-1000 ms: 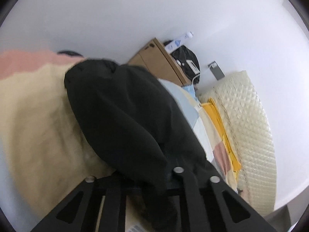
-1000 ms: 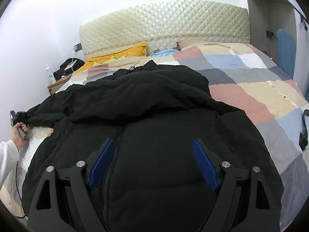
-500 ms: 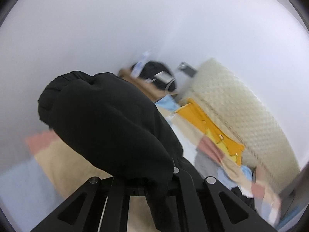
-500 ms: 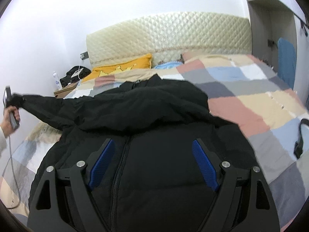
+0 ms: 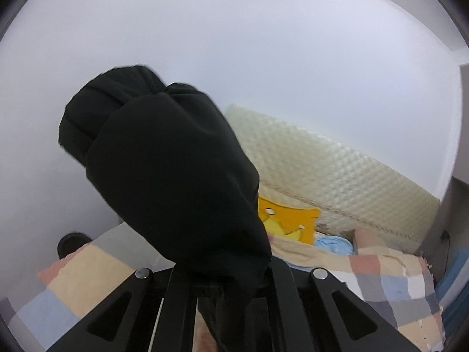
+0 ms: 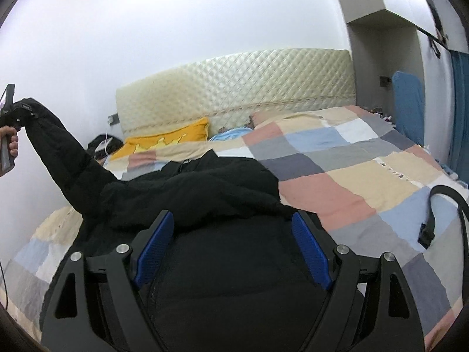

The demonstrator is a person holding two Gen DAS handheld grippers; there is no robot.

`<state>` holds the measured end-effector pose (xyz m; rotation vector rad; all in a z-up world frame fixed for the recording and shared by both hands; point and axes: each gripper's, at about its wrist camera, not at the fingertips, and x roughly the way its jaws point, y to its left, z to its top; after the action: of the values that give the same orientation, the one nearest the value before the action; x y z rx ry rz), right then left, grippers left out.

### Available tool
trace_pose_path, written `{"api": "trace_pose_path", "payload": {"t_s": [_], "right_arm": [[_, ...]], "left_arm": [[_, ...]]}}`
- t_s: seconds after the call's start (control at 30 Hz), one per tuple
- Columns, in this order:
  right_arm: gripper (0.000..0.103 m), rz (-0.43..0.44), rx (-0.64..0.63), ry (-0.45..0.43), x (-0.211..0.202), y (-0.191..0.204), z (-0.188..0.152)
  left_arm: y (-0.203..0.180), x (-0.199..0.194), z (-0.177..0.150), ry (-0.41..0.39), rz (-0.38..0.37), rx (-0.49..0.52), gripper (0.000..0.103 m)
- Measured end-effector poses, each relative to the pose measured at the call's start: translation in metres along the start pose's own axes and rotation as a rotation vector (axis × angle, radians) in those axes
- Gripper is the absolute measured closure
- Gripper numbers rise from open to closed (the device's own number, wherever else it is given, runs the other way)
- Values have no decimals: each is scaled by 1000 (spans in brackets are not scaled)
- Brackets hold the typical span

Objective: Fold large clothes
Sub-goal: 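Lift the held sleeve high and swing it over the jacket with the left tool, then lower the sleeve onto the jacket body and open the left tool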

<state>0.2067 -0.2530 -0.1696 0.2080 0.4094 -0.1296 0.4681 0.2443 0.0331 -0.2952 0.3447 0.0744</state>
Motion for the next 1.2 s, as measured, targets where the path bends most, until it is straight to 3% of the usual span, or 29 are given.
{"api": "trace_pose_path", "payload": {"t_s": [0.13, 0.33, 0.7, 0.97, 1.2], "right_arm": [[20, 24, 15, -4, -4, -8, 3], [20, 91, -82, 42, -6, -2, -6], [20, 150, 23, 25, -19, -35, -3], [20, 170, 118, 25, -24, -60, -5], [20, 196, 172, 35, -21, -73, -8]], "left_arm": [[-58, -14, -4, 14, -68, 60, 98], [-125, -32, -22, 53, -173, 101, 98], [-229, -55, -82, 111, -261, 244, 98], [-316, -35, -169, 188, -276, 331, 98], [-357, -7, -257, 284, -306, 444, 98]]}}
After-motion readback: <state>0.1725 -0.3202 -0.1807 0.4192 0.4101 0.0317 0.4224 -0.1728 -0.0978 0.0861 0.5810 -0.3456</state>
